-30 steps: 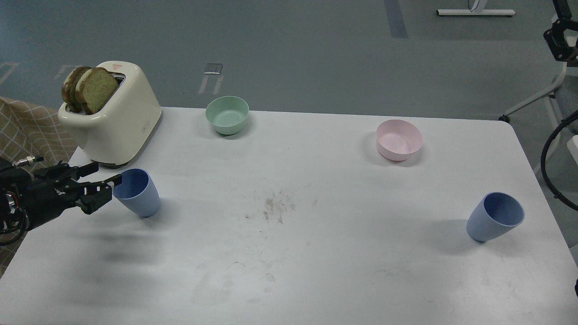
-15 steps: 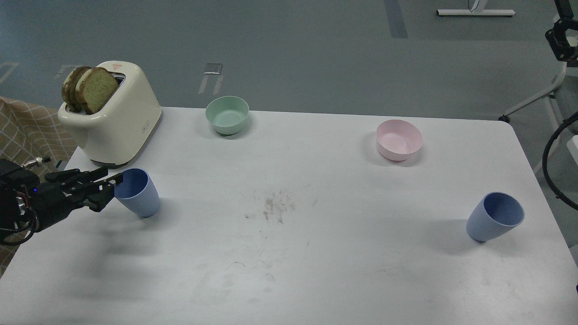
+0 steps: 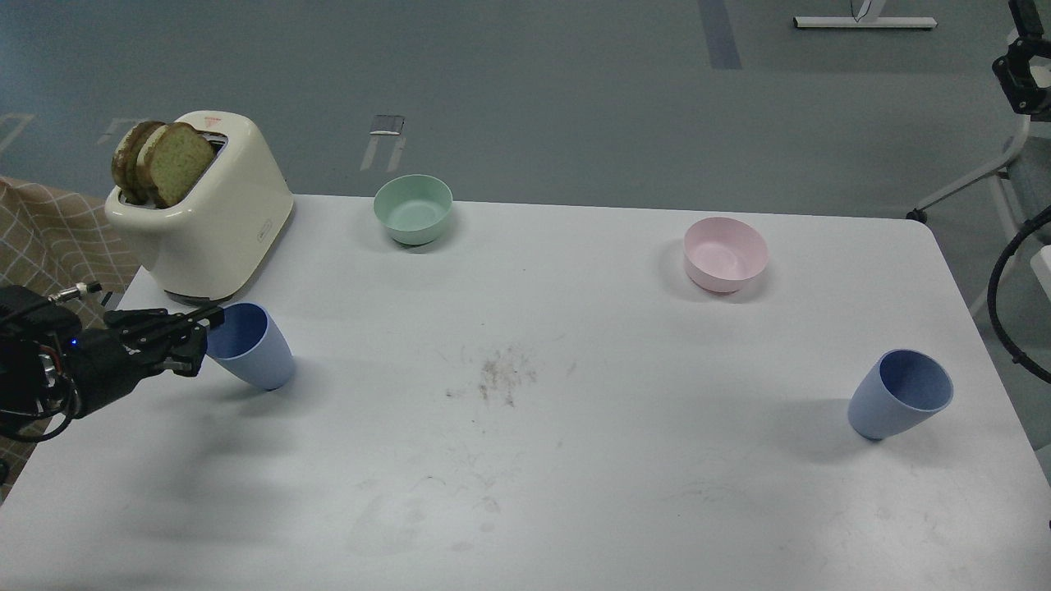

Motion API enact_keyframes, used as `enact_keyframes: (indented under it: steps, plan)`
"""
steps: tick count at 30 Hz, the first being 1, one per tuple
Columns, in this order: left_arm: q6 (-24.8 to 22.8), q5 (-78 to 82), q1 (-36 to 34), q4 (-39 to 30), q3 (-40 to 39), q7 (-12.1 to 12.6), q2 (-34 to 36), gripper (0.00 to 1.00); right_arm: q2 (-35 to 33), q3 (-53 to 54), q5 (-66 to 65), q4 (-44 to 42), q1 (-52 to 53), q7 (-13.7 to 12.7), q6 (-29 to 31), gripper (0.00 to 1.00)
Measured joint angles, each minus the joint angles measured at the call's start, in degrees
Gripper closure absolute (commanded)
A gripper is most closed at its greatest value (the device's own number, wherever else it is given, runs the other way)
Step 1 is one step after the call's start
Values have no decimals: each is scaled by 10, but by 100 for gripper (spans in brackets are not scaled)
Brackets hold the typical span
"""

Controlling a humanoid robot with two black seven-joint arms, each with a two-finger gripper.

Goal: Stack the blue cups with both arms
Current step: 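Carry the blue cup with the left gripper toward the table center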

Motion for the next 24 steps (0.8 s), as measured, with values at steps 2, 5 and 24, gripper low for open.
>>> enact_keyframes:
  steps: [2,5,24]
  plan:
    - [-3,0,-13,-12,0,0,3,100,-4,0,0,0,0,0,0,0]
    - [-19,0,-40,-36,0,0,11,100,-7,2,0,0,0,0,0,0]
    - [-193,59,-341,-123,155,20,-141,100,-61,64,20,5,-91,0,0,0]
